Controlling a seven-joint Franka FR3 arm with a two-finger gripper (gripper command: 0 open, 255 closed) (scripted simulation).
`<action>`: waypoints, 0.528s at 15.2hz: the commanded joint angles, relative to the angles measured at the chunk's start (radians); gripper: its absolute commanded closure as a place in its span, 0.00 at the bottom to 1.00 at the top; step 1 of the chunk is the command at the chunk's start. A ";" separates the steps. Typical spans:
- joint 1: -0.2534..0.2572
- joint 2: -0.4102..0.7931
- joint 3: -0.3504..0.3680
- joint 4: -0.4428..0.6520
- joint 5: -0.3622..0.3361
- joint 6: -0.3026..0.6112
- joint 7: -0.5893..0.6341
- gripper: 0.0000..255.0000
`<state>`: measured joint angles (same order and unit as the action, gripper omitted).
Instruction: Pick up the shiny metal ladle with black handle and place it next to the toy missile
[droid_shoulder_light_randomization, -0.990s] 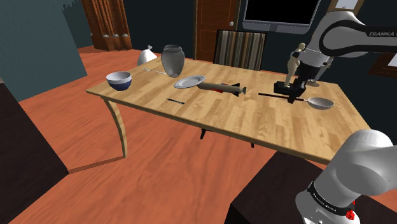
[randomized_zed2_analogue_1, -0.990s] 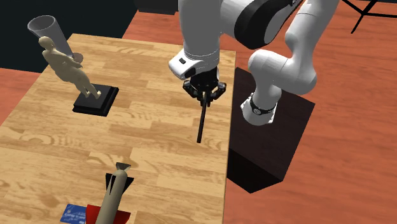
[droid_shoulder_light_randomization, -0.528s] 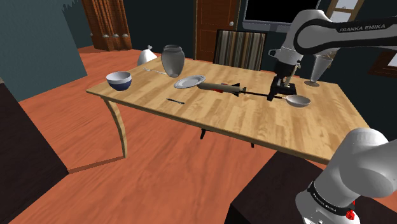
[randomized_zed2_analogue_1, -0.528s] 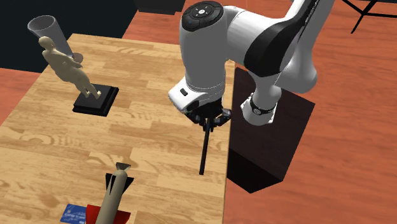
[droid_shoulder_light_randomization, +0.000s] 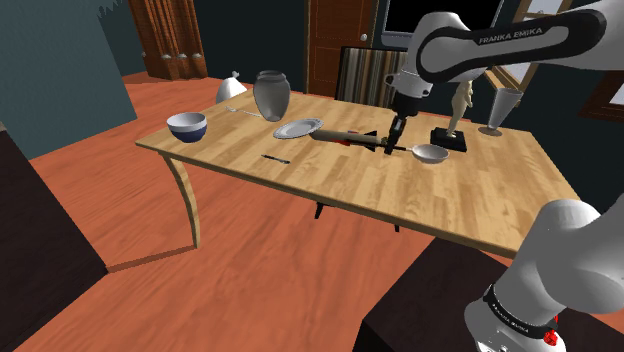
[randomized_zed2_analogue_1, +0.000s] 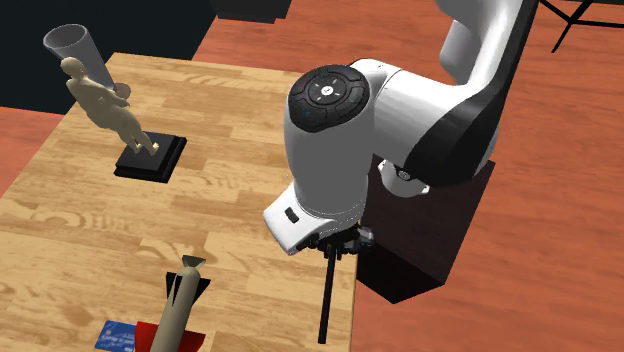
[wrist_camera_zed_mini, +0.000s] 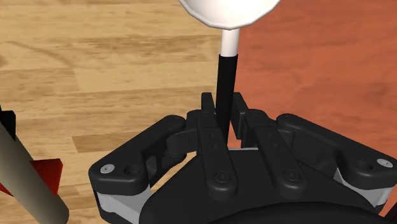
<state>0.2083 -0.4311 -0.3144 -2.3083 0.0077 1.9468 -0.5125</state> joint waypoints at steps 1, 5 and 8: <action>0.026 0.073 0.016 0.052 0.027 0.021 0.023 1.00; 0.064 0.200 0.040 0.167 0.069 0.033 0.060 1.00; 0.070 0.230 0.043 0.169 0.078 0.060 0.062 1.00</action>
<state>0.2756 -0.2116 -0.2733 -2.1390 0.0824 1.9959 -0.4532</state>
